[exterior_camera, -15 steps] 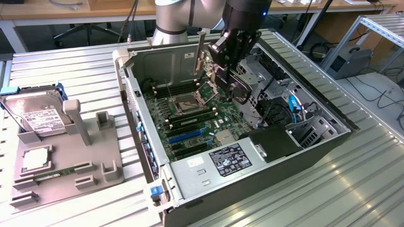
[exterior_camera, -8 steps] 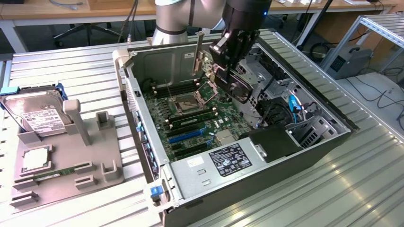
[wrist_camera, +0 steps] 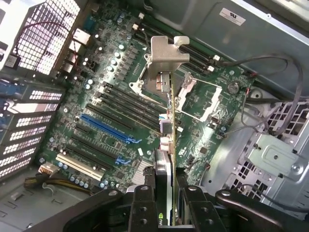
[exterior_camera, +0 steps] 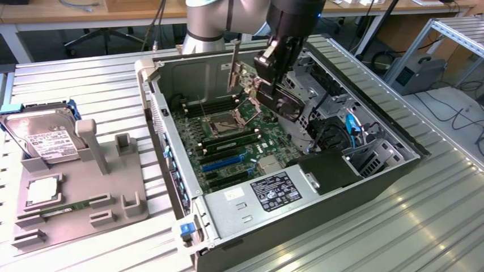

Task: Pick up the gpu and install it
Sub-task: 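Insert the gpu into the slot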

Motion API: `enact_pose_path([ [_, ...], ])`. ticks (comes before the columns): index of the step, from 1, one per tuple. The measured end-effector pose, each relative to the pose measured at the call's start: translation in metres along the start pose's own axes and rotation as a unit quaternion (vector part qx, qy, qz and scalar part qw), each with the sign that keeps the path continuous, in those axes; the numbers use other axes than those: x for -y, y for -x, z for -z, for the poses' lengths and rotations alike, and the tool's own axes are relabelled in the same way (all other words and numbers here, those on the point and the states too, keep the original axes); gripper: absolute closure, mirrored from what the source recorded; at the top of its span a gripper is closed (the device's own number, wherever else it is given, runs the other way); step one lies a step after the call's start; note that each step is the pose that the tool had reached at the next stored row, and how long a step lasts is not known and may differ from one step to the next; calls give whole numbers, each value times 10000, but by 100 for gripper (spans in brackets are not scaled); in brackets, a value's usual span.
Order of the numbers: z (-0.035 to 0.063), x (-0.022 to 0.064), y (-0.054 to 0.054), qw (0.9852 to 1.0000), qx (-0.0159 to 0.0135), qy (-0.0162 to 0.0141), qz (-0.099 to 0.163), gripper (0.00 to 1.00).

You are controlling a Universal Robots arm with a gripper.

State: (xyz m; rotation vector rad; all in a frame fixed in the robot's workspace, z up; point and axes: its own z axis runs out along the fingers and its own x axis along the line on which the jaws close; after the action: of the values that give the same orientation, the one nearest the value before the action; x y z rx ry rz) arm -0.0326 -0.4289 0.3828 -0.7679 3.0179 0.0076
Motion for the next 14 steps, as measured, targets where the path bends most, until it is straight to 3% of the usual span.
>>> enact_pose_path([
  [7,0,0,0,9992,1,11,391,73],
  [14,0,0,0,9971,2,21,763,73],
])
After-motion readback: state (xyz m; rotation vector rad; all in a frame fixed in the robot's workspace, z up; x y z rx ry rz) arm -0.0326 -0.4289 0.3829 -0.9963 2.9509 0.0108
